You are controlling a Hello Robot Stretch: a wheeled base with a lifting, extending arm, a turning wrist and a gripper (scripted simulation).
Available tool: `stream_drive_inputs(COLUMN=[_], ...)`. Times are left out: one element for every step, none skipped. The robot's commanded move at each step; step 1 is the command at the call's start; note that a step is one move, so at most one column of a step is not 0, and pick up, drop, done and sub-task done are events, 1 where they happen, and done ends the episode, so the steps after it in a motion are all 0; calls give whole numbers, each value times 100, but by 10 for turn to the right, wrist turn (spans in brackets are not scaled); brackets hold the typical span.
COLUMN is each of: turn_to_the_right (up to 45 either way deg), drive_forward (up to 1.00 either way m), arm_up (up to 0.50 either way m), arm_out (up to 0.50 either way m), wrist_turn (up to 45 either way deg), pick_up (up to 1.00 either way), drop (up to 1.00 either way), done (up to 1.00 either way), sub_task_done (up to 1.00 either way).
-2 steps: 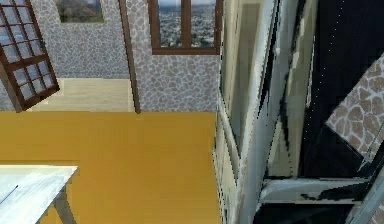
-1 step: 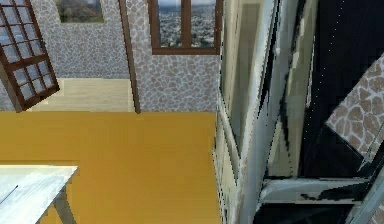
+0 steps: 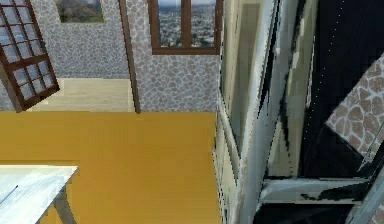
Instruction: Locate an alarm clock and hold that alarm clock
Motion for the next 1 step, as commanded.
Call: stream_drive_inputs(turn_to_the_right=[0], drive_forward=[0], arm_up=[0], arm_out=[0], wrist_turn=[0], pick_up=[0], drop=[0], done=[100], sub_task_done=[0])
